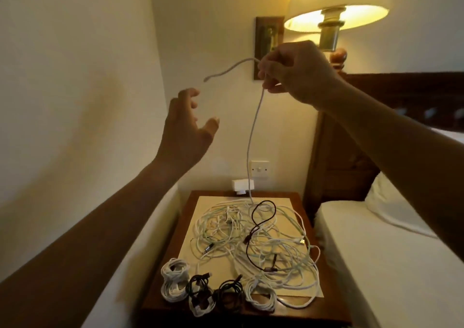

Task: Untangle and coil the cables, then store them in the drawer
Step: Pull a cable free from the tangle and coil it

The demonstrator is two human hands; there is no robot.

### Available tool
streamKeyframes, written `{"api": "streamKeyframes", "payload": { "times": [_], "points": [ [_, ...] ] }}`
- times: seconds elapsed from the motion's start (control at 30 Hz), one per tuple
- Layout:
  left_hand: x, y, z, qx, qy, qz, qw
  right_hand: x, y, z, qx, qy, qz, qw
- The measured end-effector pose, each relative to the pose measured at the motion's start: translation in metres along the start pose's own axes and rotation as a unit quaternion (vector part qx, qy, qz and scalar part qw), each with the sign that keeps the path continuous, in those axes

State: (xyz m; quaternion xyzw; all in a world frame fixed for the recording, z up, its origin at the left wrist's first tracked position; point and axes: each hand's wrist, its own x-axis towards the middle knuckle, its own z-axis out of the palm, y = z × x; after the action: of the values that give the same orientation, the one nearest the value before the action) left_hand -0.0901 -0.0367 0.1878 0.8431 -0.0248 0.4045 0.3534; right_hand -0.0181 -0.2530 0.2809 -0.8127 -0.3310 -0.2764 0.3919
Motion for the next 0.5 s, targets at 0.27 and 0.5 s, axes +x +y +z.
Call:
{"api": "streamKeyframes", "payload": {
  "times": [0.27, 0.5],
  "points": [
    [0.066, 0.109, -0.04, 0.149, 0.058, 0.171, 0.972, 0.008, -0.058, -0.07, -0.118, 0.071, -0.13, 0.982],
    [0.036, 0.132, -0.058, -0.022, -0.033, 0.15, 0.988, -0.022, -0.035, -0.083, -0.252, 0.075, -0.205, 0.943]
  ]
}}
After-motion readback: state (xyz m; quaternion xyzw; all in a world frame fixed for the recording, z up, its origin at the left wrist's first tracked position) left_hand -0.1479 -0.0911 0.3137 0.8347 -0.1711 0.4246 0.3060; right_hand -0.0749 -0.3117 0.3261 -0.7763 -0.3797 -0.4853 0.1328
